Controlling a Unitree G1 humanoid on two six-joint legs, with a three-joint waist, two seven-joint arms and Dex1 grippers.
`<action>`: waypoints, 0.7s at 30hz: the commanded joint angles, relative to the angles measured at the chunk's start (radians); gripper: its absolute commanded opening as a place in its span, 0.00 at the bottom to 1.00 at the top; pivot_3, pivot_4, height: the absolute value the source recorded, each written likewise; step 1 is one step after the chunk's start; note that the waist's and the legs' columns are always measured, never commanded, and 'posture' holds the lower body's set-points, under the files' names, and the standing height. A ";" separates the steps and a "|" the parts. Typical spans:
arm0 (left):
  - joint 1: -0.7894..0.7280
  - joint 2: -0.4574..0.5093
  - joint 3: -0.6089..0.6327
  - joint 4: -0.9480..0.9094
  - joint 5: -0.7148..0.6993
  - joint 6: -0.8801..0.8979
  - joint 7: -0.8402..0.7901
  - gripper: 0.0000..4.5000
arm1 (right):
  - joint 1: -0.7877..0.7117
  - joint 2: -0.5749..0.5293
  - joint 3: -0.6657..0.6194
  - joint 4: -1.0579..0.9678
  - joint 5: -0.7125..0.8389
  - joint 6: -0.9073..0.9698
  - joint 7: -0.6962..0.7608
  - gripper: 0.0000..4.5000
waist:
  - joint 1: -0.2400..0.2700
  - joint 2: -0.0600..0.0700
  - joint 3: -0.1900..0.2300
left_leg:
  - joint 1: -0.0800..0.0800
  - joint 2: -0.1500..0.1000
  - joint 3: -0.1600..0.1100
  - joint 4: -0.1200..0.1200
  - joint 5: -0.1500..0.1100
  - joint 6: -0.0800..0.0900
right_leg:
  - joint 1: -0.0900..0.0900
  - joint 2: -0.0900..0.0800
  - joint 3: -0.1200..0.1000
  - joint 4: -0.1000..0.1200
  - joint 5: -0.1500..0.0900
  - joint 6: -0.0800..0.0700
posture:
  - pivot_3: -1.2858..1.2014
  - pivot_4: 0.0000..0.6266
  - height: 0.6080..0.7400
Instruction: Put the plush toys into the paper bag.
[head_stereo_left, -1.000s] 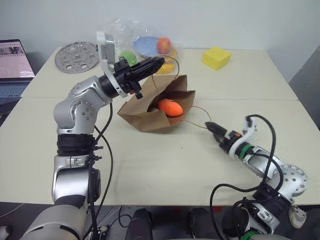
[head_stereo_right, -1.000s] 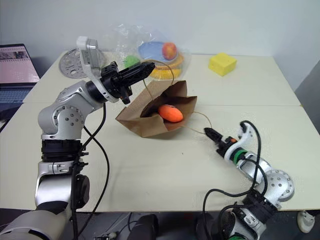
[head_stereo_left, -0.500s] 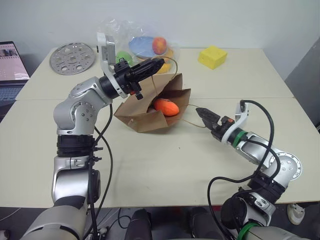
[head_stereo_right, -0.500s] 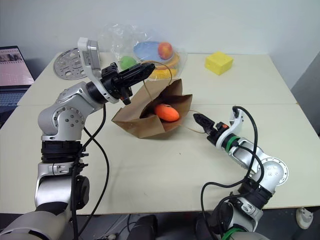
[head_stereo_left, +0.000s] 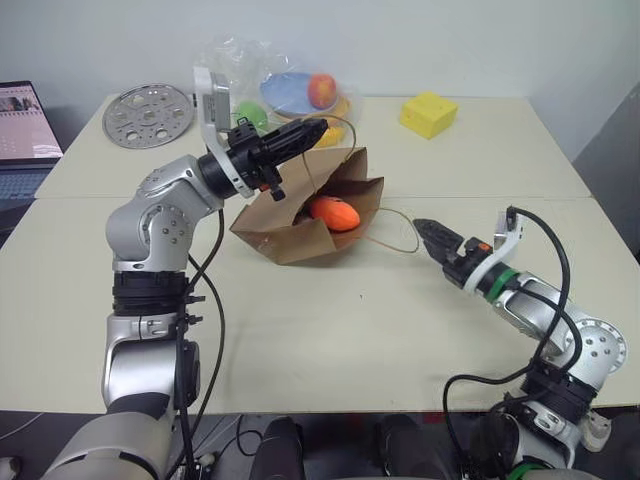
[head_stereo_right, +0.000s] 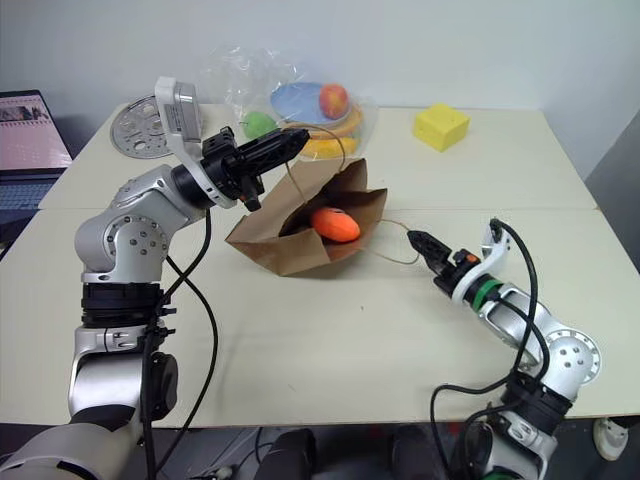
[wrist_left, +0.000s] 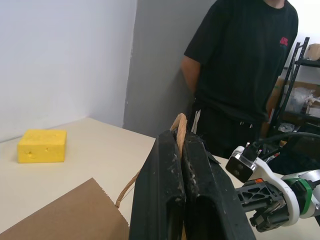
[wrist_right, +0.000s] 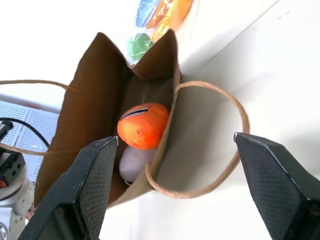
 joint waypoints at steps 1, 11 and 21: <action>-0.012 0.003 0.004 -0.031 -0.005 -0.008 -0.002 0.00 | 0.037 0.013 0.087 -0.004 0.029 -0.064 -0.010 0.87 | 0.000 0.000 0.000 | 0.000 0.000 0.000 0.000 0.000 0.000 | 0.000 0.000 0.000 0.000 0.000 0.000 | 0.52 0.24 1.00; -0.016 0.006 0.002 -0.032 -0.004 -0.006 -0.002 0.00 | 0.031 0.030 0.222 0.061 0.023 -0.240 0.026 0.87 | -0.015 0.000 0.000 | 0.000 0.000 0.001 0.000 0.000 0.000 | 0.000 0.000 0.002 0.000 0.000 0.000 | 0.52 0.24 1.00; -0.012 0.006 0.003 -0.042 -0.006 -0.003 0.008 0.00 | 0.062 -0.030 0.278 0.066 0.061 -0.302 0.025 0.19 | -0.015 0.000 0.000 | 0.000 0.000 0.001 0.000 0.000 0.000 | 0.000 0.000 0.002 0.000 0.000 0.000 | 0.52 0.24 1.00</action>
